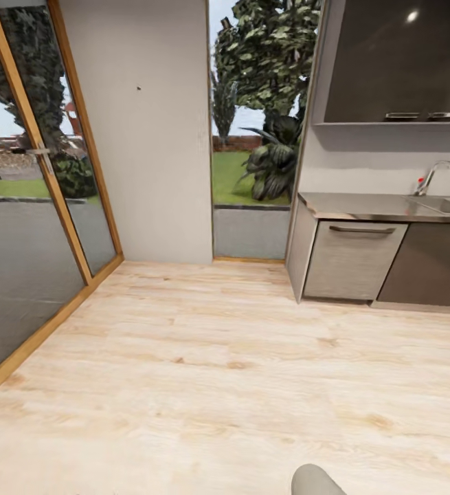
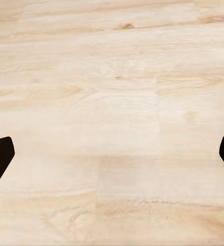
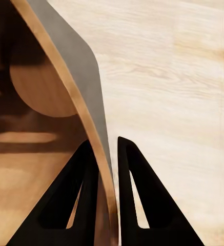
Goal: Put the three can of soda from the living room inside the tash can in the kitchen.
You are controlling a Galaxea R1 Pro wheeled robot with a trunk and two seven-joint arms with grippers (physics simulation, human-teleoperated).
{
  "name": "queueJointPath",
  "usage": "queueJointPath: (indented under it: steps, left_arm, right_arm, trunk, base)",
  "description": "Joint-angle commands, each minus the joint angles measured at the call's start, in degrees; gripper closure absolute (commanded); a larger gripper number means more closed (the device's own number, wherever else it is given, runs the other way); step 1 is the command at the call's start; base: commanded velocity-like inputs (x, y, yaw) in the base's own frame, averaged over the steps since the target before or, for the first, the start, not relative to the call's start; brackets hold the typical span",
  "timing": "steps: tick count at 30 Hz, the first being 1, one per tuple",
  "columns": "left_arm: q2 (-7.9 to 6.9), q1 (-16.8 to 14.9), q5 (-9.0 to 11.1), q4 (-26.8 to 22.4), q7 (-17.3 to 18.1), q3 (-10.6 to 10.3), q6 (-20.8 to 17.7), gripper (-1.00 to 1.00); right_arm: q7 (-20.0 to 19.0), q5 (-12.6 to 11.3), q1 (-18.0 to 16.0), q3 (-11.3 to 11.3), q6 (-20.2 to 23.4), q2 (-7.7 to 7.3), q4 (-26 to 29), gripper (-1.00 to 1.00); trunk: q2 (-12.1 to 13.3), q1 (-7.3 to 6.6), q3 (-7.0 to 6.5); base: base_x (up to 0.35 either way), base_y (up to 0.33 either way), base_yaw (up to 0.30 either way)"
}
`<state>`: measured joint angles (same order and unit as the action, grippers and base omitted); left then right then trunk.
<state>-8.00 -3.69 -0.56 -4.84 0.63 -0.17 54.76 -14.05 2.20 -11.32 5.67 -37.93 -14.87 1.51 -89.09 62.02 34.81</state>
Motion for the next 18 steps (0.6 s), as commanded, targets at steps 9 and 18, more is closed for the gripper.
queueJointPath:
  steps: [9, 18]
  left_arm:
    - [0.0, 0.0, 0.0, 0.0, 0.0, 0.0, 0.0, -1.0]
    - [0.0, 0.0, 0.0, 0.0, 0.0, 0.0, 0.0, -1.0]
  right_arm:
    - [0.4, 0.1, 0.0, 0.3, -0.1, 1.46, 0.1, 1.0]
    - [4.8, 0.3, 0.0, 0.0, -0.1, 2.36, 0.2, 1.0]
  trunk:
    - [0.0, 0.0, 0.0]
    - [0.0, 0.0, 0.0]
  base:
    - [0.0, -0.29, 0.056]
    - [0.0, -0.288, 0.236]
